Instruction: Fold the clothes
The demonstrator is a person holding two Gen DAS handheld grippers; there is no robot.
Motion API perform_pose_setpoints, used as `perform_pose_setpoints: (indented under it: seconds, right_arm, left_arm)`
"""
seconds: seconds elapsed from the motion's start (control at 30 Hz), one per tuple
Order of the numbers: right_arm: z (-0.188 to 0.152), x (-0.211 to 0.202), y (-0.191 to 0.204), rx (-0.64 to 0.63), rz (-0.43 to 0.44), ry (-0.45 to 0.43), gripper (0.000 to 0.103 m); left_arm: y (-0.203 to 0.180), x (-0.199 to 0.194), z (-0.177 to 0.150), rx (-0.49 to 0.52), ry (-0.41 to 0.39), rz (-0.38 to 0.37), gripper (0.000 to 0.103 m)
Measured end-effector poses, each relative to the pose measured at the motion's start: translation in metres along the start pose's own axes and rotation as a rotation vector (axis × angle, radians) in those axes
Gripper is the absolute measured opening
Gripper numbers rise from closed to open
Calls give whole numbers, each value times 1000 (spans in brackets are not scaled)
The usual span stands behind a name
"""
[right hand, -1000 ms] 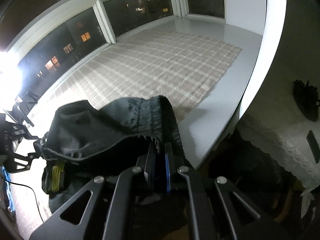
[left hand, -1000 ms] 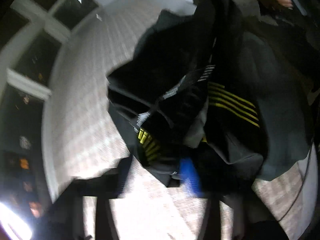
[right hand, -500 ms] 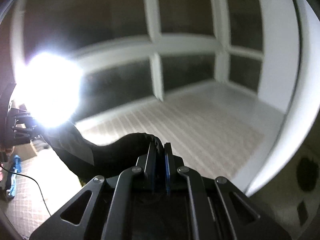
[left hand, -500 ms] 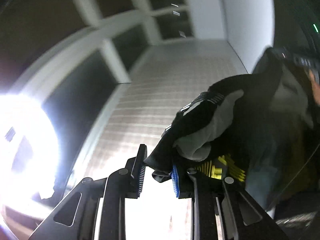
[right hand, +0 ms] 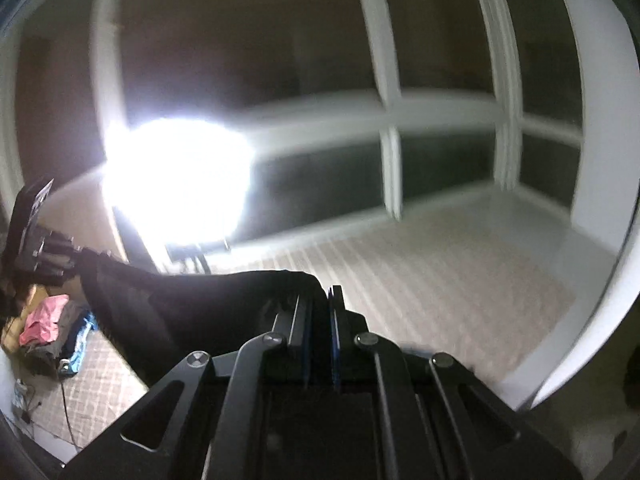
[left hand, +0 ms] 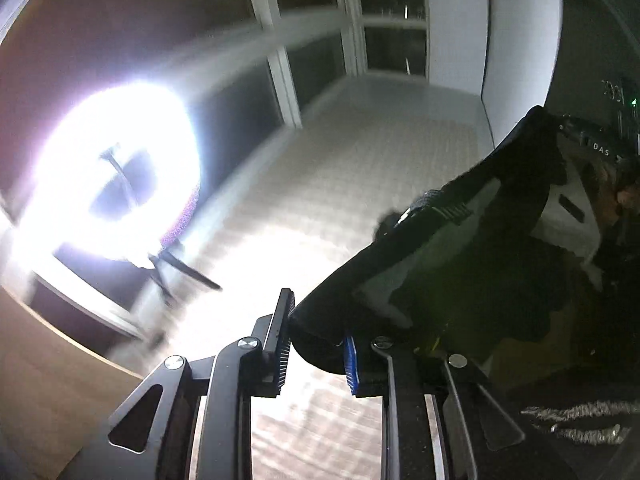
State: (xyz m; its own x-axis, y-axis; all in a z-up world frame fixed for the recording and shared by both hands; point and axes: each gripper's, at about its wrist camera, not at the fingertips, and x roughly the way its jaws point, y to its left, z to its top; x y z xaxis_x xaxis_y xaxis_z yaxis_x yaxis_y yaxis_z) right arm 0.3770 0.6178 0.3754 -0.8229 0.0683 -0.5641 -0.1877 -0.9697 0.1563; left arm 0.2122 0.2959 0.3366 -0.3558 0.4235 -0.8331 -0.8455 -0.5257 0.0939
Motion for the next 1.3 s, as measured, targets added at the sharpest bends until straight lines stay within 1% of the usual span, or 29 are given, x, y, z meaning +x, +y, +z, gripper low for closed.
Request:
perform_pose_setpoints:
  seconds: [0.03, 0.1, 0.17, 0.23, 0.27, 0.33, 0.4, 0.47, 0.53, 0.63, 0.7, 0.8, 0.87, 0.9, 0.93, 0.97, 1.0, 1.03, 1.07, 1.13, 1.23, 1.3]
  right_arm:
    - [-7, 22, -9, 25, -14, 51, 7]
    - [-26, 67, -28, 72, -43, 156, 7]
    - [-50, 107, -43, 106, -55, 258, 7]
    - [-73, 142, -56, 126, -62, 348, 7]
    - [-83, 154, -60, 127, -65, 381, 7]
    - [-97, 168, -64, 119, -65, 420, 7]
    - [-101, 170, -62, 105, -59, 433, 7]
    - [-98, 172, -61, 101, -54, 437, 7]
    - [-92, 178, -64, 108, -50, 437, 7]
    - [-80, 195, -67, 111, -45, 449, 8]
    - [-76, 204, -67, 96, -37, 476, 9]
    - [-76, 213, -69, 66, -28, 517, 10]
    - [-76, 216, -69, 26, -17, 548, 12]
    - [-74, 214, -70, 7, -9, 551, 18]
    - [-71, 211, -71, -8, 3, 541, 26]
    - [-66, 209, -72, -24, 16, 530, 29]
    - [-59, 208, -72, -39, 31, 517, 36]
    - [-53, 207, -73, -55, 45, 505, 41]
    - [-47, 208, -71, -78, 58, 497, 42]
    - [-38, 221, -60, -154, 92, 505, 42]
    - [-37, 251, -40, -260, 160, 555, 42]
    - [-44, 272, -32, -299, 182, 602, 42]
  left_arm:
    - [0, 34, 1, -13, 47, -1, 22]
    - [6, 102, 5, -35, 126, 50, 26]
    - [12, 170, 10, -57, 202, 107, 41]
    - [20, 217, 14, -89, 261, 132, 49]
    - [24, 239, 16, -107, 289, 142, 49]
    - [25, 247, 7, -133, 303, 114, 49]
    - [30, 248, 6, -158, 298, 89, 50]
    - [36, 248, 8, -182, 292, 67, 59]
    - [42, 248, 9, -206, 285, 45, 62]
    - [51, 248, 11, -243, 276, 11, 62]
    - [43, 245, 12, -246, 254, 21, 62]
    - [16, 234, 13, -181, 185, 55, 64]
    - [3, 225, 11, -185, 154, 51, 65]
    - [-1, 221, 10, -188, 141, 45, 65]
    - [-8, 221, 9, -186, 136, 22, 66]
    - [-16, 222, 8, -182, 136, -7, 71]
    - [-23, 224, 7, -178, 135, -36, 75]
    - [-31, 225, 6, -173, 134, -66, 76]
    - [-38, 227, 5, -169, 133, -95, 76]
    - [-60, 246, 8, -100, 163, -76, 76]
    - [-86, 272, 19, -11, 163, -77, 76]
    - [-94, 286, 27, 41, 157, -53, 76]
